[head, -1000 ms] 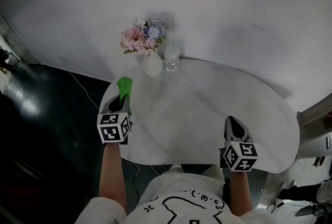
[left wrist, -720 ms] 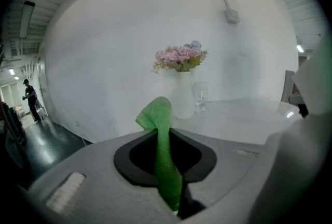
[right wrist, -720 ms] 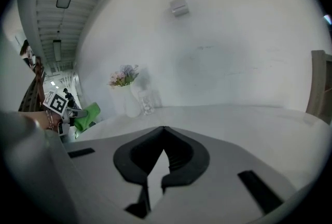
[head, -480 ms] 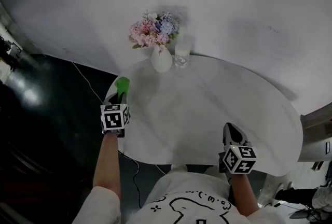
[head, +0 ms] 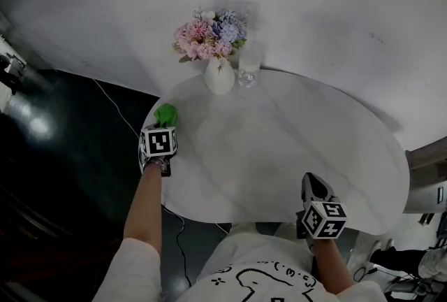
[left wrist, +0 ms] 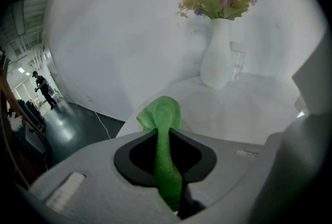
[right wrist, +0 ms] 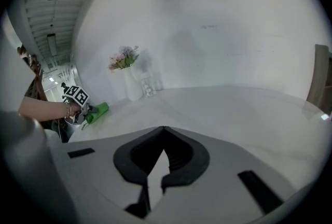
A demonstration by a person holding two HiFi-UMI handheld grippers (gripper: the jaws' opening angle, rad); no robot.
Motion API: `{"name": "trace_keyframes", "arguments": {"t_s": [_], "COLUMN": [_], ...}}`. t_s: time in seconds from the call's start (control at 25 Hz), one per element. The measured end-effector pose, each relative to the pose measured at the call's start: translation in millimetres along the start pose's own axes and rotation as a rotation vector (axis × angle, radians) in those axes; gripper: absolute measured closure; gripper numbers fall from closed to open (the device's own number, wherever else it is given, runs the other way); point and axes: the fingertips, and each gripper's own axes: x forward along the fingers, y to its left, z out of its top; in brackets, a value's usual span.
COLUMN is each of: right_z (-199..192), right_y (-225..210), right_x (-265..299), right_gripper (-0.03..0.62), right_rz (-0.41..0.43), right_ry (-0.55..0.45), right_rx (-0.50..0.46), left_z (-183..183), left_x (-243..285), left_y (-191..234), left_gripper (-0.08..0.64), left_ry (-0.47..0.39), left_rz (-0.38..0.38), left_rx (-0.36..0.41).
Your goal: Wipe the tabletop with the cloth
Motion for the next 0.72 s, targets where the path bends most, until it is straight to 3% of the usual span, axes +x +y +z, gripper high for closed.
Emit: {"name": "trace_keyframes", "arguments": {"t_s": [0.24, 0.44, 0.72], "right_z": [-9, -15, -11], "right_y": [-7, -15, -20], "right_x": [-4, -2, 3], "right_gripper": [0.598, 0.598, 0.598], "right_rz": [-0.026, -0.031, -0.019], "right_ry": [0.028, 0.048, 0.050], "right_rx": [0.006, 0.014, 0.010], "left_z": [-12, -13, -13], "left_x": [15, 18, 18], "left_y": [-10, -10, -15], "left_gripper": [0.506, 0.506, 0.506], "left_ry": [0.057, 0.047, 0.096], "left_rz": [-0.034, -0.050, -0.053], "left_rx": [-0.045, -0.180, -0.200]}}
